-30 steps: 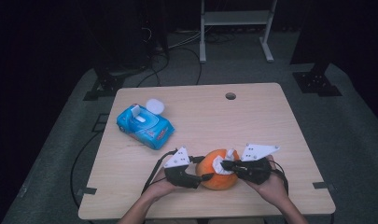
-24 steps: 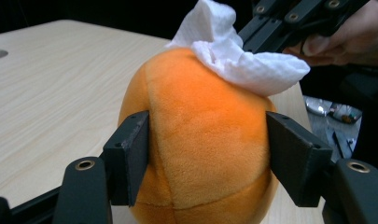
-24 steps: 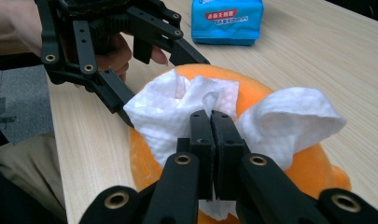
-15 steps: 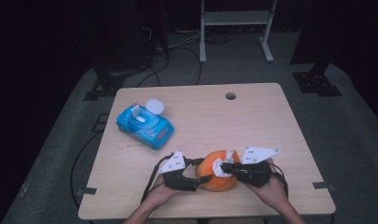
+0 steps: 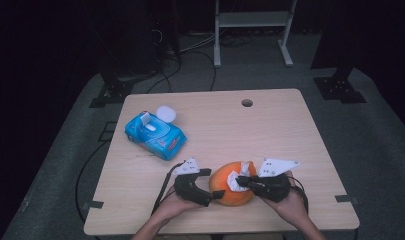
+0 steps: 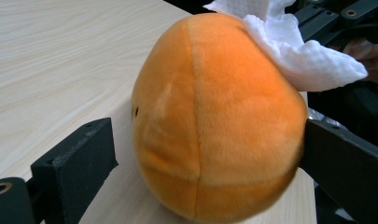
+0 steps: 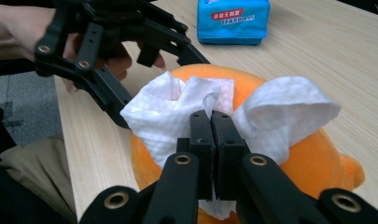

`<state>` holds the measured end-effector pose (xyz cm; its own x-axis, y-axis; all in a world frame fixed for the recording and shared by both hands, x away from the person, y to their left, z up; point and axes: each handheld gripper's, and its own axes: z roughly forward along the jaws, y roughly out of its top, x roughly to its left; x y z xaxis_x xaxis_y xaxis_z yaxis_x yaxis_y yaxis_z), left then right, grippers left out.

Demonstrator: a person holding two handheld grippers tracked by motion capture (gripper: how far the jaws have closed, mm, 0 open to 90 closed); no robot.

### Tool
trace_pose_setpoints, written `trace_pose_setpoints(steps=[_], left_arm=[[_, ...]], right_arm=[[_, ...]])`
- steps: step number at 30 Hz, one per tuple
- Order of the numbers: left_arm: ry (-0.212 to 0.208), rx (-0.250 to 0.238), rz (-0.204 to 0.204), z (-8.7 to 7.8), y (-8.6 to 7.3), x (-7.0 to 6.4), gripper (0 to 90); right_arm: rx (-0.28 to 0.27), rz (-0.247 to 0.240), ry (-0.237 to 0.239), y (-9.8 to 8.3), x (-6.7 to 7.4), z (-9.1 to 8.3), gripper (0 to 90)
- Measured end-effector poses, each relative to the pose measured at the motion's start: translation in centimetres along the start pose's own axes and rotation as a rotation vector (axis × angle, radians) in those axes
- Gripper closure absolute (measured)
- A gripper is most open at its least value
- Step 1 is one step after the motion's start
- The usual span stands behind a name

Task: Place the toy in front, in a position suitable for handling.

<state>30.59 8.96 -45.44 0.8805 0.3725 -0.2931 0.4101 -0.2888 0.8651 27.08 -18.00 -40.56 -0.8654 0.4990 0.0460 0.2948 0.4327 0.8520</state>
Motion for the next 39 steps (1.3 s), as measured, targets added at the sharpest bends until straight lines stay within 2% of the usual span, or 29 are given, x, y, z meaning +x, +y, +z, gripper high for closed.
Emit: trace_pose_setpoints(steps=[2,3,4,6,7,10,11,13,14,16,17,18,20,22,25,26,30,32,33,37,39], left_arm=[[-0.043,0.011,0.02,0.5,0.0,0.2,10.7],[-0.043,0.015,0.039,0.6,0.0,0.2,14.0],[-0.051,0.013,0.067,0.4,0.1,0.3,21.7],[-0.029,0.011,0.174,0.1,0.3,-0.1,34.7],[-0.017,0.005,0.204,-0.1,0.4,-0.2,38.9],[0.031,-0.018,0.325,-0.4,1.1,-0.5,40.5],[0.033,-0.014,0.355,-0.3,1.3,-0.6,40.5],[0.015,-0.008,0.382,0.0,1.5,-0.8,40.1],[0.014,-0.004,0.393,0.2,1.5,-0.9,39.7],[0.012,-0.003,0.383,0.3,1.2,-0.8,38.2],[0.007,-0.013,0.365,0.2,1.0,-0.6,37.9],[0.008,-0.02,0.342,0.1,0.8,-0.4,37.9],[0.008,-0.021,0.319,0.0,0.7,-0.3,37.7],[0.006,-0.024,0.316,0.0,0.6,-0.2,37.5],[-0.002,-0.026,0.316,0.2,0.6,-0.2,37.0],[-0.001,-0.022,0.319,0.2,0.6,-0.3,36.7],[-0.003,-0.008,0.332,0.2,0.5,-0.3,36.4],[-0.004,-0.011,0.315,0.1,0.4,-0.1,36.5],[-0.004,-0.011,0.309,0.0,0.4,-0.1,36.6],[-0.012,-0.008,0.313,0.0,0.4,0.1,36.5],[-0.015,-0.008,0.299,0.0,0.6,0.1,33.9]], right_arm=[[-0.001,0.003,0.0,0.0,0.0,0.0,87.4],[0.0,0.004,-0.001,-0.1,0.0,0.0,87.3],[0.002,0.004,-0.004,-0.1,0.0,0.0,87.4],[0.001,0.009,0.003,0.0,-0.1,-0.1,87.5],[-0.004,0.011,0.007,0.1,0.0,-0.2,87.7],[-0.036,-0.02,-0.025,1.0,0.6,-0.8,88.3],[-0.047,-0.041,-0.04,1.4,1.1,-0.9,88.4],[-0.073,-0.067,-0.043,2.3,2.0,-0.5,88.3],[-0.064,-0.091,-0.055,2.6,2.5,-0.1,88.2],[-0.023,-0.145,-0.091,2.9,3.2,0.9,88.1],[-0.017,-0.149,-0.095,2.8,3.1,1.0,88.1],[-0.018,-0.139,-0.092,2.7,2.9,1.0,88.2],[-0.013,-0.135,-0.122,2.5,2.3,0.4,88.2],[-0.022,-0.102,-0.142,1.9,1.3,-0.3,88.2],[-0.025,-0.073,-0.164,1.3,0.5,-0.9,88.2],[-0.033,-0.063,-0.16,1.3,0.7,-1.0,88.4],[-0.028,-0.12,-0.107,1.9,2.6,0.2,88.3],[-0.011,-0.159,-0.118,2.2,3.1,0.7,88.3],[-0.018,-0.159,-0.122,2.2,2.9,0.6,88.3],[-0.053,-0.095,-0.174,1.9,0.8,-0.7,88.3],[-0.05,-0.044,-0.174,1.4,-0.4,-1.1,88.3]])
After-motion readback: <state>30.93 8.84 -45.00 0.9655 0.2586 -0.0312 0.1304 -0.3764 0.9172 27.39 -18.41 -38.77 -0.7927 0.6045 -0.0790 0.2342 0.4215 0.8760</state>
